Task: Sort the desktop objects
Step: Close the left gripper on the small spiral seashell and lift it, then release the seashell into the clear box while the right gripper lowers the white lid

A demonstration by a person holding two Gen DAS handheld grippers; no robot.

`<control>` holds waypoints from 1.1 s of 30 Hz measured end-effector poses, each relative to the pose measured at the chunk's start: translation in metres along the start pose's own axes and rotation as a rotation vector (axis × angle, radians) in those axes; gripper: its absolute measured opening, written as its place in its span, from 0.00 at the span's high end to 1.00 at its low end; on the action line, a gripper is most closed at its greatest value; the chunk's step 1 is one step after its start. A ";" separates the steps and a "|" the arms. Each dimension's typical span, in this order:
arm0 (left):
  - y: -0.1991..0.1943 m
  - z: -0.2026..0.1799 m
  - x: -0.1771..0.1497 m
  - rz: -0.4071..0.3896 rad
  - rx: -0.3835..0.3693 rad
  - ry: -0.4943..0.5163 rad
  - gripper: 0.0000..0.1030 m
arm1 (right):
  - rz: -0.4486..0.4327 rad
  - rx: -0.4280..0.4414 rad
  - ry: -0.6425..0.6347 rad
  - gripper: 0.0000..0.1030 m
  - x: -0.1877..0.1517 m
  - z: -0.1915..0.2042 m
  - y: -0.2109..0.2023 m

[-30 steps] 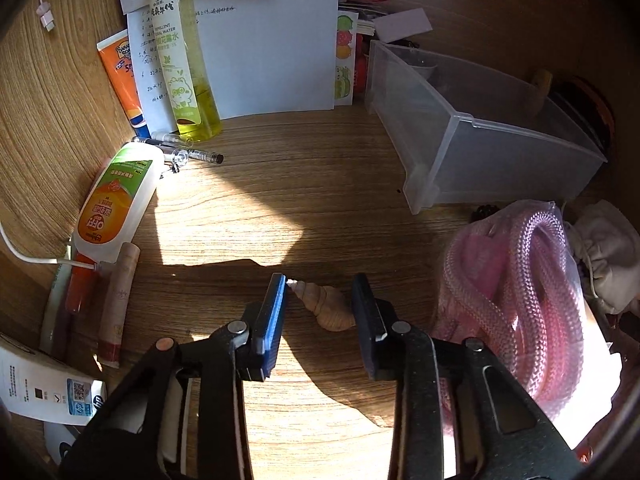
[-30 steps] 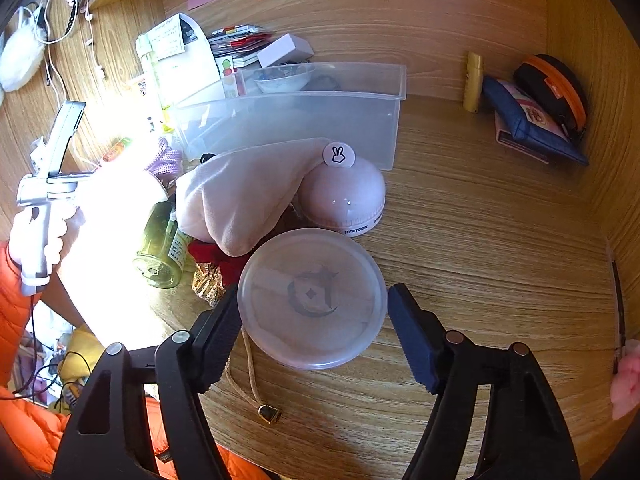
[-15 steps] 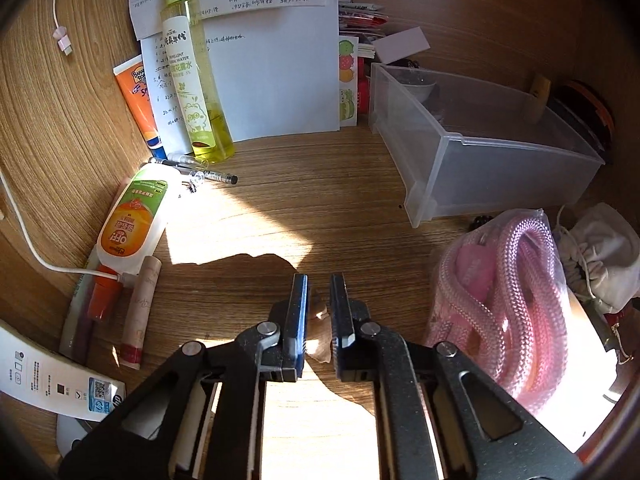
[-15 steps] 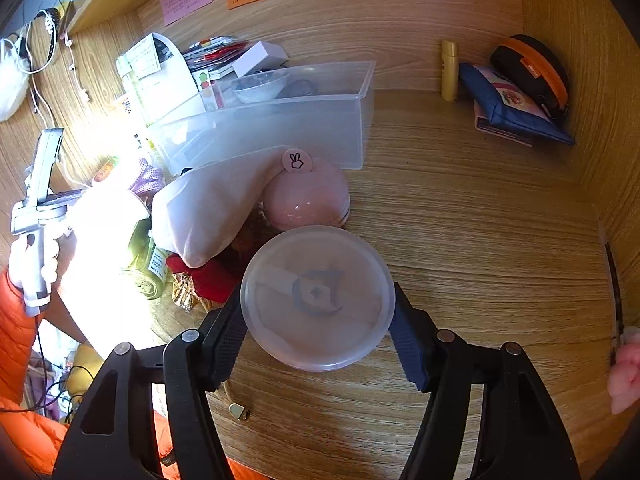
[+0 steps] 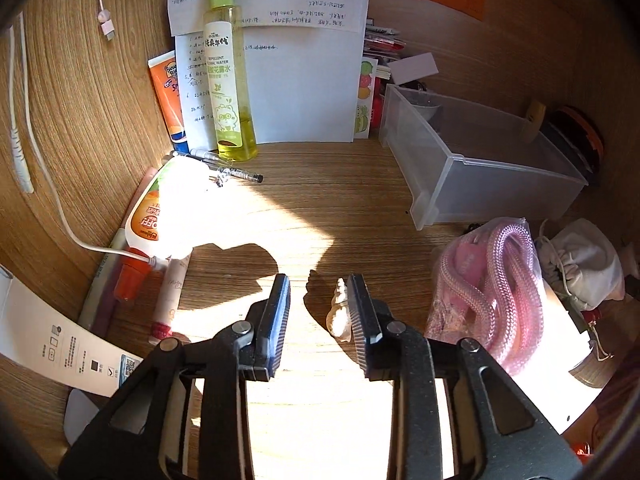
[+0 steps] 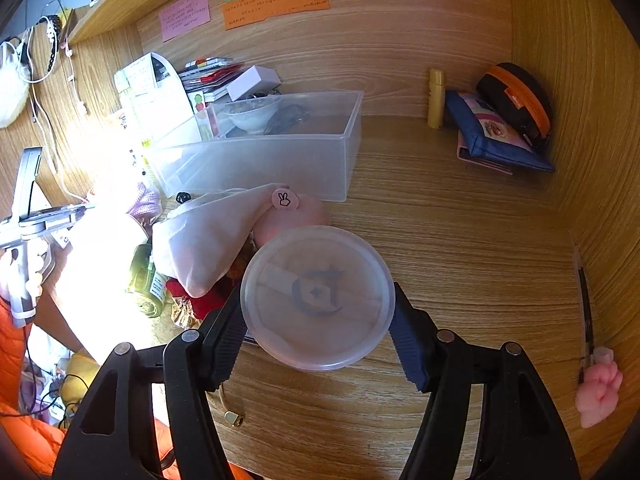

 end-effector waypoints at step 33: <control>-0.043 -0.038 0.050 -0.179 -0.030 0.054 0.84 | -0.142 0.002 -0.143 0.39 0.110 0.044 -0.018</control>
Point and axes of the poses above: each gripper's, at about its wrist camera, not at the fingertips, and y roughly the way its jaws point, z to its left, x to its top, the point moved 5 cm from there along y, roughly the way its jaws point, and after that the axes turned 12 degrees about z, right-handed, at the moved point
